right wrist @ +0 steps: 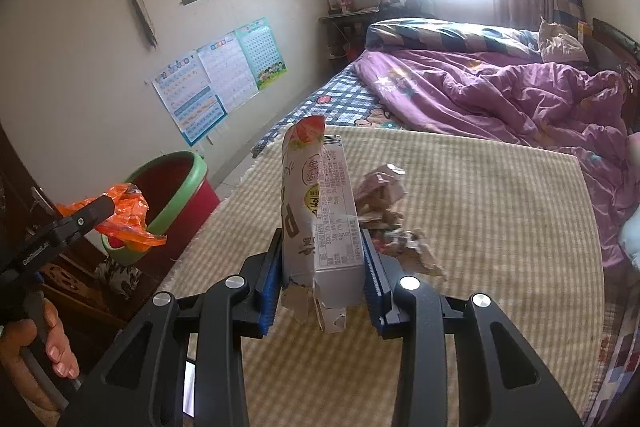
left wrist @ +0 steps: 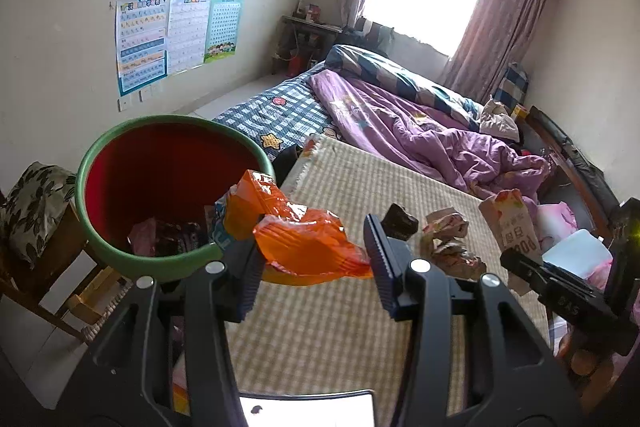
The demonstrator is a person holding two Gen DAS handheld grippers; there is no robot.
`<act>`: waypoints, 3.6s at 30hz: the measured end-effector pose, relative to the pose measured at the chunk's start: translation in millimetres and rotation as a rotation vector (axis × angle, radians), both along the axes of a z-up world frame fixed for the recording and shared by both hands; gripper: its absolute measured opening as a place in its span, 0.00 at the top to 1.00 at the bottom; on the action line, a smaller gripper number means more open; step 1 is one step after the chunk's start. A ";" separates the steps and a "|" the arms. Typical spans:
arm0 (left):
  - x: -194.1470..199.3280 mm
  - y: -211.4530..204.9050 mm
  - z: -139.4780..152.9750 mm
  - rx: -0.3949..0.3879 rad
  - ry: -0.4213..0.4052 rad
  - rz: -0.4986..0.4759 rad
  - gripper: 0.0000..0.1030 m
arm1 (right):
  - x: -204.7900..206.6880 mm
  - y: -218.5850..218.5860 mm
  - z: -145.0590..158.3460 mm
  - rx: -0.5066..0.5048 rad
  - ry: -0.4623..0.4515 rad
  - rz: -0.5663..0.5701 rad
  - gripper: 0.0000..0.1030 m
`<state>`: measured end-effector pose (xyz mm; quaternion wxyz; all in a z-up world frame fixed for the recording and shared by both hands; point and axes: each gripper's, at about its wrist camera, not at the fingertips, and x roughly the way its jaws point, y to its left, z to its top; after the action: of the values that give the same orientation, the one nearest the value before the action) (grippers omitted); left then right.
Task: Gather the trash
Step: 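Carry the orange bag and the white Pocky box toward the red basin, then open both grippers over the red basin, dropping the orange bag and Pocky box, then grasp the yellow wrapper with the left gripper and lift it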
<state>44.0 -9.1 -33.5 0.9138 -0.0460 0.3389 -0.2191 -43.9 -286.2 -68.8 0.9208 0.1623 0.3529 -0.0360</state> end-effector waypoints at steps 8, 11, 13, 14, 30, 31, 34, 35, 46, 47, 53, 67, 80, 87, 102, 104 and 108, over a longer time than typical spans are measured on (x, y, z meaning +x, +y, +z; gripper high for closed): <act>17.3 30.1 0.0 0.005 0.000 -0.031 0.56 | 11.5 36.5 -0.7 0.006 0.013 -0.011 0.66; 24.9 40.6 -2.8 0.015 0.010 -0.037 0.56 | 16.5 49.0 -3.8 0.014 0.016 -0.008 0.66; 30.3 47.2 -4.1 0.020 0.015 -0.040 0.56 | 21.3 57.2 -6.4 0.022 0.021 -0.009 0.66; 33.0 49.5 -4.4 0.022 0.016 -0.041 0.56 | 23.9 61.2 -7.8 0.026 0.024 -0.011 0.66; 74.9 76.7 -13.9 0.043 0.021 -0.093 0.56 | 49.1 110.5 -11.9 0.034 0.039 -0.013 0.66; 78.5 78.6 -16.3 0.049 0.027 -0.096 0.56 | 51.3 115.1 -12.9 0.035 0.043 -0.005 0.66; 83.9 83.8 -20.1 0.058 0.037 -0.095 0.56 | 58.4 123.5 -14.8 0.042 0.050 0.015 0.66; 84.8 85.5 -21.0 0.060 0.038 -0.094 0.56 | 60.5 126.3 -15.0 0.043 0.050 0.021 0.66; 104.6 103.4 -23.4 0.075 0.047 -0.081 0.56 | 92.5 156.2 -17.1 0.040 0.066 0.091 0.66; 106.4 104.4 -23.7 0.075 0.047 -0.081 0.56 | 96.5 158.9 -16.6 0.041 0.067 0.099 0.66; 120.9 109.1 -29.1 0.087 0.056 -0.085 0.56 | 118.1 173.0 -9.8 0.014 0.056 0.133 0.65; 141.4 114.2 -49.8 0.122 0.097 -0.097 0.56 | 163.6 202.6 -12.4 0.002 0.070 0.214 0.65; 152.2 120.2 -61.0 0.121 0.142 -0.064 0.51 | 186.1 222.1 -27.0 -0.002 0.120 0.264 0.57; 151.3 126.9 -58.4 0.111 0.141 -0.027 0.36 | 175.0 214.7 -16.0 -0.013 0.081 0.250 0.44; 107.7 109.0 -44.8 0.106 0.123 -0.012 0.33 | 109.4 139.3 5.5 0.020 0.013 0.127 0.30; 96.7 102.1 -42.6 0.108 0.118 0.003 0.33 | 101.4 127.6 5.6 0.027 0.009 0.118 0.29; 75.5 85.5 -39.5 0.115 0.115 0.026 0.33 | 77.4 96.5 3.1 0.036 0.013 0.102 0.29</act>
<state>119.5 76.4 -73.0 0.8968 -0.0102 0.4021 -0.1845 33.6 -189.7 -65.7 0.9160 0.1604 0.3673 0.0165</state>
